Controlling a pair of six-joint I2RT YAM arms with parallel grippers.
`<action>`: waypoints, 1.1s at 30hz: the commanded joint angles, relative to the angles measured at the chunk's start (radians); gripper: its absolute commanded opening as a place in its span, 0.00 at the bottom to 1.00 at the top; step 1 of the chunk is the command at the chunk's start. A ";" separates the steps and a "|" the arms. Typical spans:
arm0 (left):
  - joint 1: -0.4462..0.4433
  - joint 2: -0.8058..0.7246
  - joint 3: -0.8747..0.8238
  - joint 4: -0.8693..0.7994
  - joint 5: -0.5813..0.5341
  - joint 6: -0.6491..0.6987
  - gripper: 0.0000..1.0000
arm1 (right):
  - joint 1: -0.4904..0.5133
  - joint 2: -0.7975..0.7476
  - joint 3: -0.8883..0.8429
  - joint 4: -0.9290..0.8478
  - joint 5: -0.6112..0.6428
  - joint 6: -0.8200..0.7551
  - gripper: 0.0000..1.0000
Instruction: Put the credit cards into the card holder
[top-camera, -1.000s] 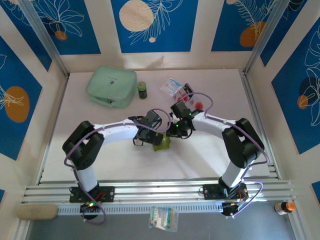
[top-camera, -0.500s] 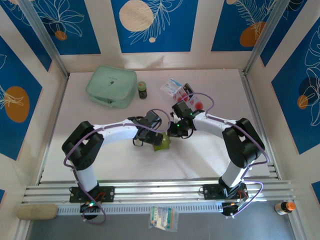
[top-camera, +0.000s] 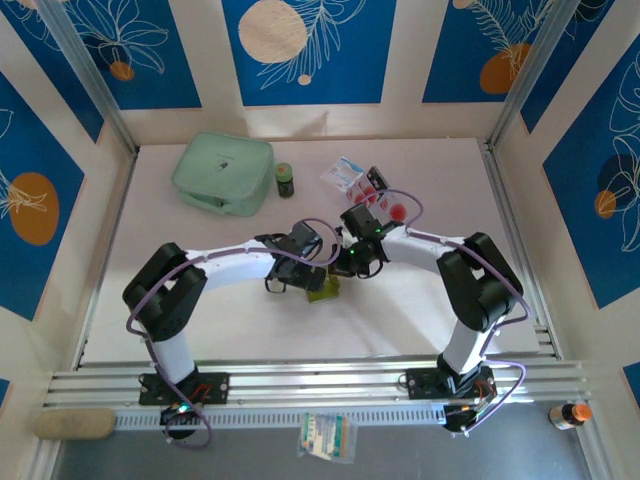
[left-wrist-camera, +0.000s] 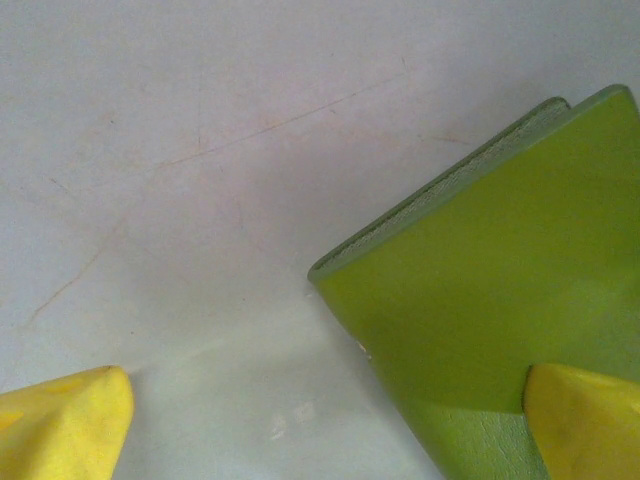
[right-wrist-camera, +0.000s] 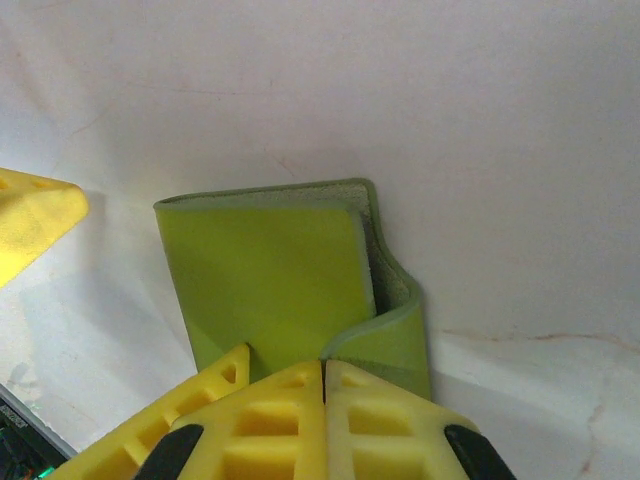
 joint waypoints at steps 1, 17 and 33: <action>-0.005 0.012 -0.037 -0.060 -0.045 -0.006 1.00 | 0.013 0.026 -0.017 0.018 -0.041 0.019 0.00; 0.048 -0.036 -0.010 -0.067 0.036 -0.081 1.00 | 0.024 0.035 -0.084 0.004 0.021 0.011 0.00; 0.064 0.023 -0.057 -0.054 0.031 -0.099 1.00 | 0.105 0.023 -0.084 -0.051 0.153 -0.033 0.00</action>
